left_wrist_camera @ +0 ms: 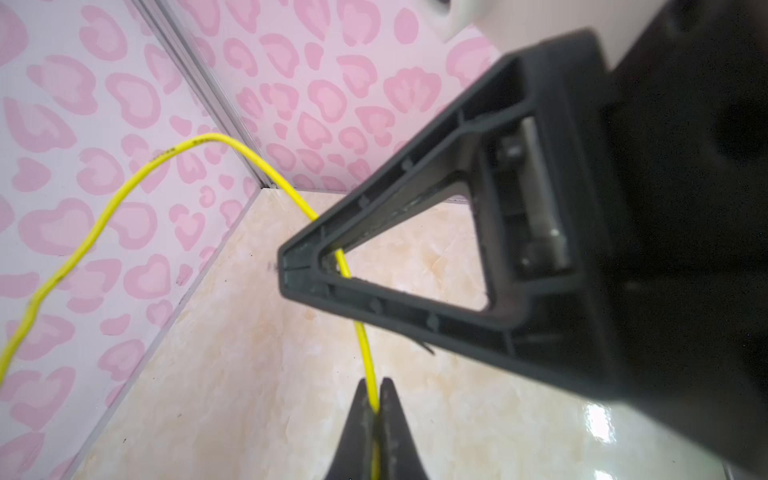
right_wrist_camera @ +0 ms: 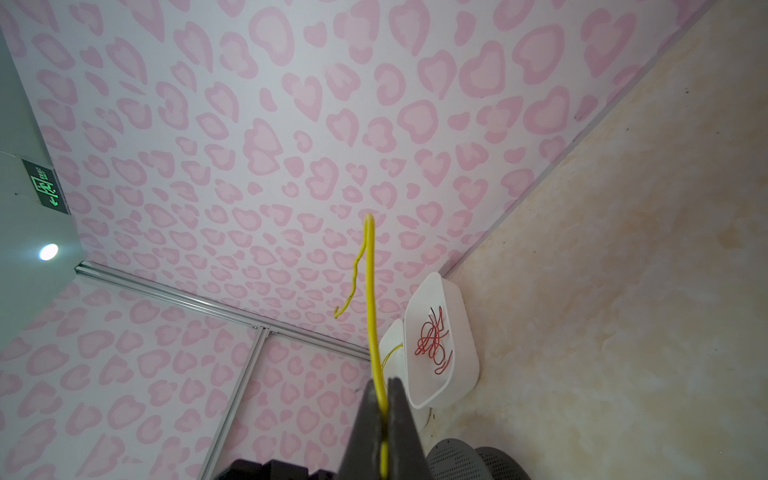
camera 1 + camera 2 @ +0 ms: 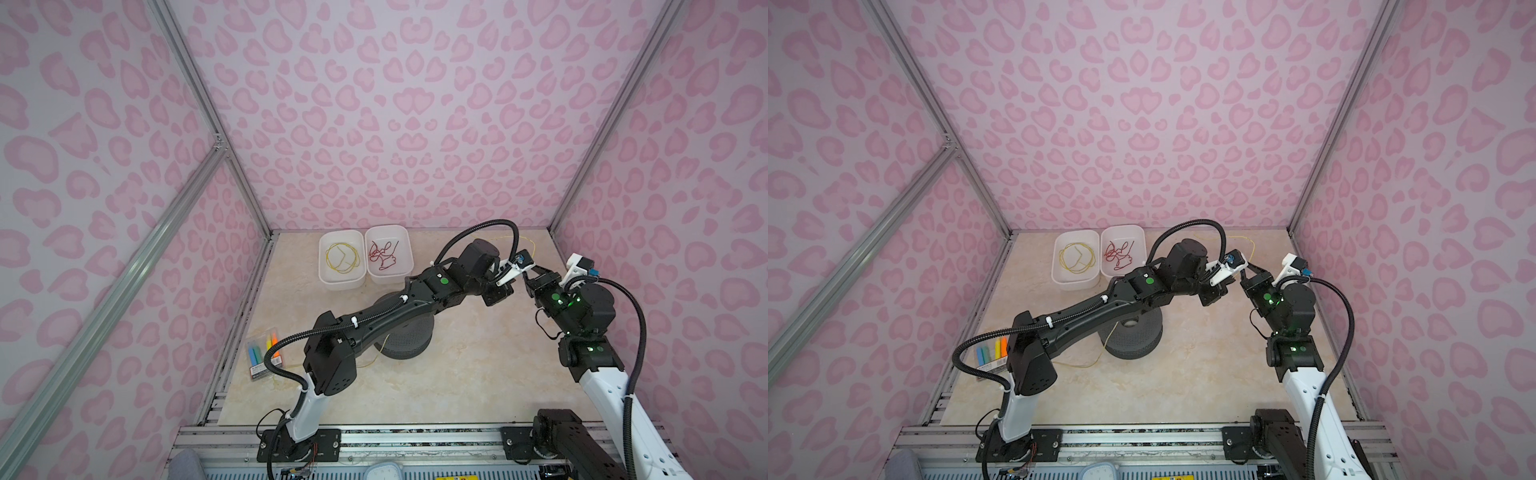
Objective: Wrap the cables
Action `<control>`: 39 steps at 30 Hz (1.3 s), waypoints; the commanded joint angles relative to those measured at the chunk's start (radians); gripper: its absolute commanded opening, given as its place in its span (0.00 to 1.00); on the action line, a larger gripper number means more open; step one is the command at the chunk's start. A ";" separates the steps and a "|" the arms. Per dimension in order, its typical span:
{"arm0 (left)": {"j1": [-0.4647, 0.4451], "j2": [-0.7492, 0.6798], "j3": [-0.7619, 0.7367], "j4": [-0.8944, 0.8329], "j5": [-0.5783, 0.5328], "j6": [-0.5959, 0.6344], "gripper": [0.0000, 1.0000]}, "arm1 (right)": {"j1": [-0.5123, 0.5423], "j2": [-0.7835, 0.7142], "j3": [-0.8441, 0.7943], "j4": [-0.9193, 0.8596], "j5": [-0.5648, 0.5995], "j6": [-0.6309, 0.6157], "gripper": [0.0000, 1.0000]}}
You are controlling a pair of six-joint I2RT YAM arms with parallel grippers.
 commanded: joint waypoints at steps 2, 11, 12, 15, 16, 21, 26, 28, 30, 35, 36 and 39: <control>-0.003 -0.029 -0.046 0.059 -0.010 -0.022 0.03 | 0.001 -0.002 -0.012 -0.012 -0.002 -0.020 0.00; 0.011 -0.188 -0.317 0.063 -0.004 0.086 0.04 | -0.060 0.034 0.128 -0.246 -0.111 -0.249 0.50; 0.014 -0.214 -0.358 0.064 -0.008 0.091 0.04 | -0.088 0.058 0.160 -0.302 -0.141 -0.289 0.50; 0.016 -0.271 -0.441 0.035 -0.044 0.127 0.04 | -0.125 0.098 0.205 -0.381 -0.168 -0.369 0.50; 0.013 -0.286 -0.461 0.022 -0.075 0.141 0.04 | -0.123 0.107 0.214 -0.390 -0.164 -0.399 0.50; -0.014 -0.344 -0.531 -0.072 -0.286 0.245 0.03 | 0.031 0.228 0.382 -0.642 0.061 -0.717 0.50; -0.024 -0.402 -0.637 -0.082 -0.468 0.312 0.04 | 0.241 0.367 0.500 -0.794 0.317 -0.897 0.53; -0.024 -0.425 -0.696 -0.078 -0.523 0.321 0.03 | 0.276 0.372 0.502 -0.769 0.311 -0.921 0.54; -0.026 -0.447 -0.735 -0.076 -0.549 0.323 0.04 | 0.315 0.400 0.541 -0.782 0.295 -0.955 0.57; -0.027 -0.470 -0.781 -0.076 -0.557 0.316 0.04 | 0.432 0.539 0.694 -0.850 0.261 -1.063 0.62; -0.028 -0.480 -0.786 -0.074 -0.532 0.310 0.04 | 0.456 0.571 0.724 -0.865 0.259 -1.085 0.63; -0.028 -0.508 -0.806 -0.056 -0.483 0.304 0.04 | 0.507 0.663 0.801 -0.901 0.227 -1.147 0.66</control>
